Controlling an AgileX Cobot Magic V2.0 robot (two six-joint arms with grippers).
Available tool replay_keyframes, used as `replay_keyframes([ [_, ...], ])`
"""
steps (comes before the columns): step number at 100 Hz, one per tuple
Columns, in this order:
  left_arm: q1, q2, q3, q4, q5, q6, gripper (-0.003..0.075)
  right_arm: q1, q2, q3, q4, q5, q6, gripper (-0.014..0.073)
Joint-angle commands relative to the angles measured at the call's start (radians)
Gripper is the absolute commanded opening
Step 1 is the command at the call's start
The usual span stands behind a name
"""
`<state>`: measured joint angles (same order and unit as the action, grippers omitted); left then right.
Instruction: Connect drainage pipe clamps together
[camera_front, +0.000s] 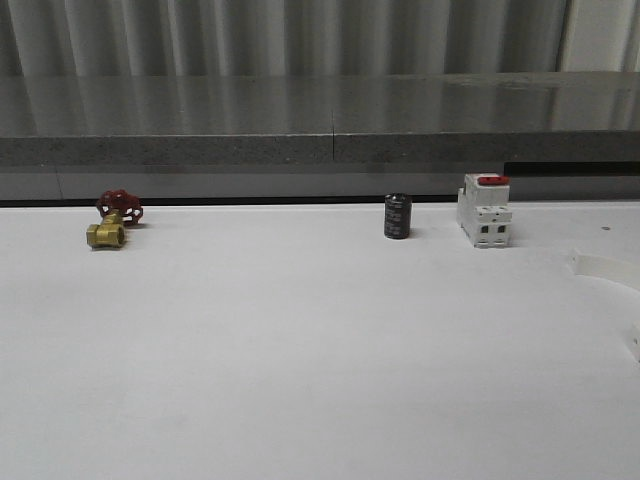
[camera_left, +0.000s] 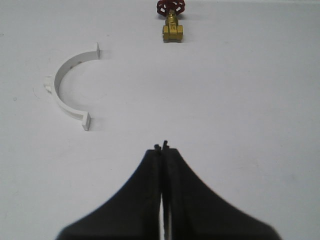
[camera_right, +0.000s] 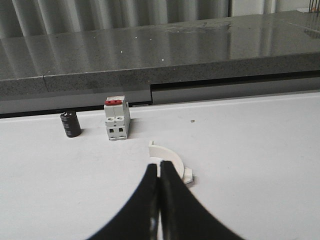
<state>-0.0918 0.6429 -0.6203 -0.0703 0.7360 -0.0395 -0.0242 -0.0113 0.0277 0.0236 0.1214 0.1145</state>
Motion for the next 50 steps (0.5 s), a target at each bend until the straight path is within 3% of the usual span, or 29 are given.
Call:
replay_keyframes([
  [1, 0.004, 0.009, -0.035, -0.018, -0.048, -0.001, 0.0060, -0.005, -0.020, -0.016, -0.003, -0.077, -0.008, -0.0067],
  [8, 0.004, 0.009, -0.035, -0.018, -0.044, -0.001, 0.0163, -0.005, -0.020, -0.016, -0.003, -0.077, -0.008, -0.0067],
  [27, 0.004, 0.009, -0.035, -0.026, -0.054, -0.003, 0.0542, -0.005, -0.020, -0.016, -0.003, -0.077, -0.008, -0.0067],
  [34, 0.004, 0.016, -0.035, -0.018, -0.074, -0.005, 0.0596, -0.005, -0.020, -0.016, -0.003, -0.077, -0.008, -0.0067],
  [50, 0.004, 0.094, -0.042, 0.057, -0.087, -0.086, 0.0596, -0.005, -0.020, -0.016, -0.003, -0.077, -0.008, -0.0067],
])
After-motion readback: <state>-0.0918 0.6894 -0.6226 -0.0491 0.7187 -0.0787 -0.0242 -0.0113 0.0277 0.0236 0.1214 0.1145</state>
